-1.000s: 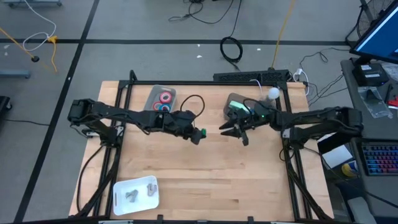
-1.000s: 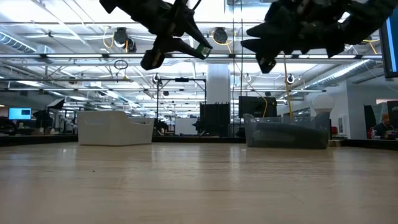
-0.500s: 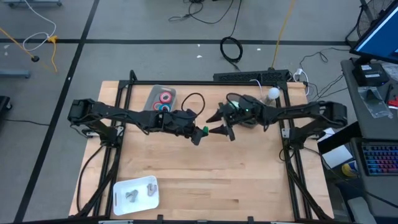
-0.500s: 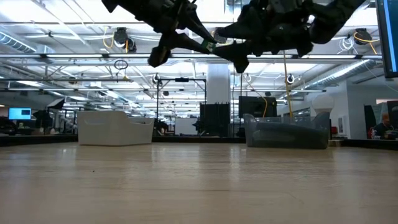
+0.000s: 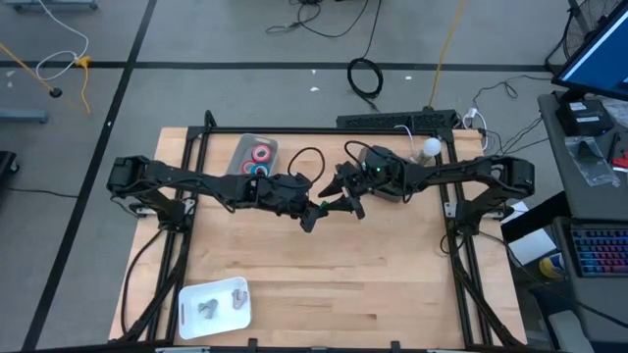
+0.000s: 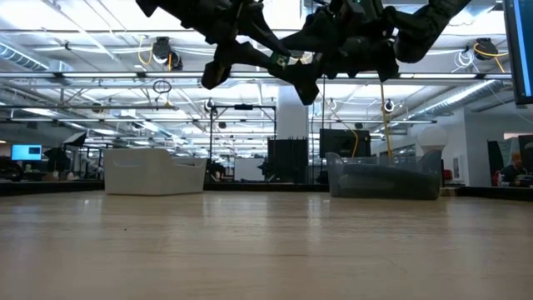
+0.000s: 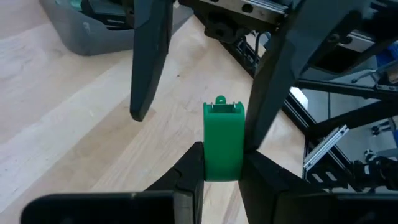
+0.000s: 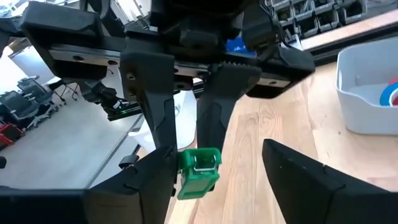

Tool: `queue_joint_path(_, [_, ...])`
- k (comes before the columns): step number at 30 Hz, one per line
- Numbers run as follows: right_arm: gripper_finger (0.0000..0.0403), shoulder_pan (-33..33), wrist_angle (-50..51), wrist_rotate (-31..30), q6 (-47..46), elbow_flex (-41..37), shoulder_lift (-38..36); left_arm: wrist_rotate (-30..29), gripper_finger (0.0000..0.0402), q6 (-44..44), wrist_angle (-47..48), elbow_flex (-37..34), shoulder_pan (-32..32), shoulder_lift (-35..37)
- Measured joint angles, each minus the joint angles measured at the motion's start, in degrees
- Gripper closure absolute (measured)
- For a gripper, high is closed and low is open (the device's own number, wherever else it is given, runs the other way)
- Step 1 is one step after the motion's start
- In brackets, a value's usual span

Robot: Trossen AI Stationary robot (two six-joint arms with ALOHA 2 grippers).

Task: Pick and place Stapler, Stapler remover, tape
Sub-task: Put the green stapler into the black bin

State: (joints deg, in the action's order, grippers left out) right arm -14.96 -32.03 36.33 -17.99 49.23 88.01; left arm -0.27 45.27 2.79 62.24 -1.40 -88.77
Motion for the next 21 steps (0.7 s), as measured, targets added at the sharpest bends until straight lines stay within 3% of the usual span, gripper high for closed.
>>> queue_joint_path(21, [0.0301, 0.0, 0.9, 1.7, -1.0, 0.0, 0.0, 0.4, 0.0325, -1.6, 0.4, 0.0, 1.1, -0.1])
